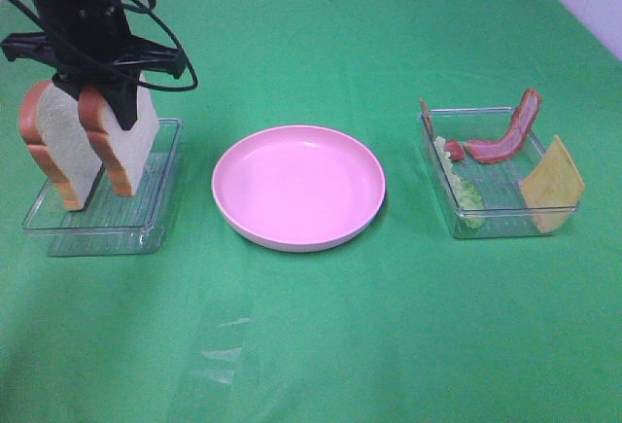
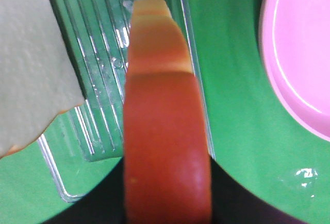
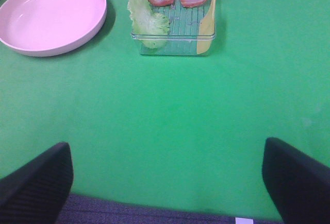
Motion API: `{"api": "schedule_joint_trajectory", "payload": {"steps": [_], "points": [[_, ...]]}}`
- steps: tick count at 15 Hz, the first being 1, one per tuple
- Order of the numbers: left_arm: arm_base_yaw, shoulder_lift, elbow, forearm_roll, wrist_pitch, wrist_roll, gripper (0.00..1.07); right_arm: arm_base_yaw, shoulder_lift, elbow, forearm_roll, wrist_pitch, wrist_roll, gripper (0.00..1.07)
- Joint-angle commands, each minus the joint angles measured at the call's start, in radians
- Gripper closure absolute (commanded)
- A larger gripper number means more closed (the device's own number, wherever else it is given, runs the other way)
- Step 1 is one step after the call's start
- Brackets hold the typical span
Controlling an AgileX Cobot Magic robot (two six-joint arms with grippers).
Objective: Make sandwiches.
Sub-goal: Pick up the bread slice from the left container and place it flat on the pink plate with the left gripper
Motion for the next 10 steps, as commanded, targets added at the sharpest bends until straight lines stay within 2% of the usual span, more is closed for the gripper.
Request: {"api": "schedule_joint_trajectory", "payload": {"steps": [1,4,5,6,7,10], "points": [[-0.003,-0.063,-0.004,-0.039,0.102,-0.013,1.07,-0.008,-0.032,0.001,-0.004,-0.003,-0.001,0.12],[-0.003,-0.085,-0.011,-0.167,0.048,0.032,1.07,-0.008,-0.032,0.001,-0.004,-0.003,-0.001,0.12],[-0.001,-0.074,-0.008,-0.266,0.011,0.073,1.07,-0.008,-0.031,0.001,-0.004,-0.003,-0.001,0.12],[-0.001,-0.044,-0.006,-0.451,-0.072,0.162,1.07,-0.008,-0.031,0.001,-0.004,-0.003,-0.001,0.12],[-0.001,-0.034,-0.006,-0.484,-0.087,0.184,1.07,-0.008,-0.031,0.001,-0.004,-0.003,-0.001,0.12],[-0.002,0.070,-0.005,-0.718,-0.137,0.298,1.07,-0.008,-0.031,0.001,-0.001,-0.003,-0.001,0.12]]}}
